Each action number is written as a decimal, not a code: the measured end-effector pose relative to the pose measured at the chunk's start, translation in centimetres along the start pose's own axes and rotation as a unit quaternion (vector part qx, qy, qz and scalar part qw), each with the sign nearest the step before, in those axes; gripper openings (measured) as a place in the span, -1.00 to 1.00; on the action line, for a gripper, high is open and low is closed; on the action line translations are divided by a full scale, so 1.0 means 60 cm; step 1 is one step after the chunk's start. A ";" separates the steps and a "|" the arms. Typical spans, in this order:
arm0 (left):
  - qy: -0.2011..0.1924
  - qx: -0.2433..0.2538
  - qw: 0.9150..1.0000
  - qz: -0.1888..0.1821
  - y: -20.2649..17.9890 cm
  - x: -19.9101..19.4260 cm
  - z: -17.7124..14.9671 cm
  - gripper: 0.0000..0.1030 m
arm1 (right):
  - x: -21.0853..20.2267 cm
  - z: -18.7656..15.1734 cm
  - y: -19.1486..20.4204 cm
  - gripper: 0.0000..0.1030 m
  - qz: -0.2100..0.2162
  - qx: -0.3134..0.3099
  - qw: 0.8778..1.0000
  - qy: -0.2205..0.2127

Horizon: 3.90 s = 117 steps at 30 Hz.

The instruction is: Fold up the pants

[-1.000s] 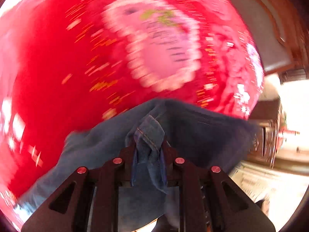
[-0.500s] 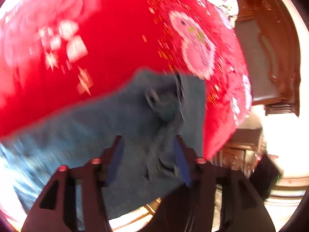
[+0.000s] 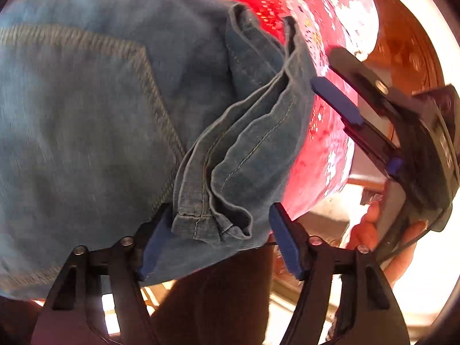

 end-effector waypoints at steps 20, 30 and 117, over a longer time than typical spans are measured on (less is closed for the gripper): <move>0.048 -0.043 0.995 -0.077 -0.026 -0.008 -0.079 -0.91 | 0.055 -0.087 0.098 -0.91 -0.085 -0.258 0.959 0.076; 0.053 -0.043 0.996 -0.061 0.018 -0.074 -0.108 -0.90 | 0.010 -0.090 0.060 -0.50 0.028 -0.116 0.990 0.080; 0.062 0.076 0.995 0.036 -0.058 -0.047 0.132 -0.54 | 0.003 -0.312 -0.046 -0.61 0.141 0.220 0.964 0.041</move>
Point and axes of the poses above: each gripper's, at about its wrist camera, not at the fingertips, and x roughly the way its jaws point, y to its left, z to its top, the point moved 10 cm from there along x, roughly the way its jaws point, and after that the axes turned 11 degrees about x, right-handed, at the moved point
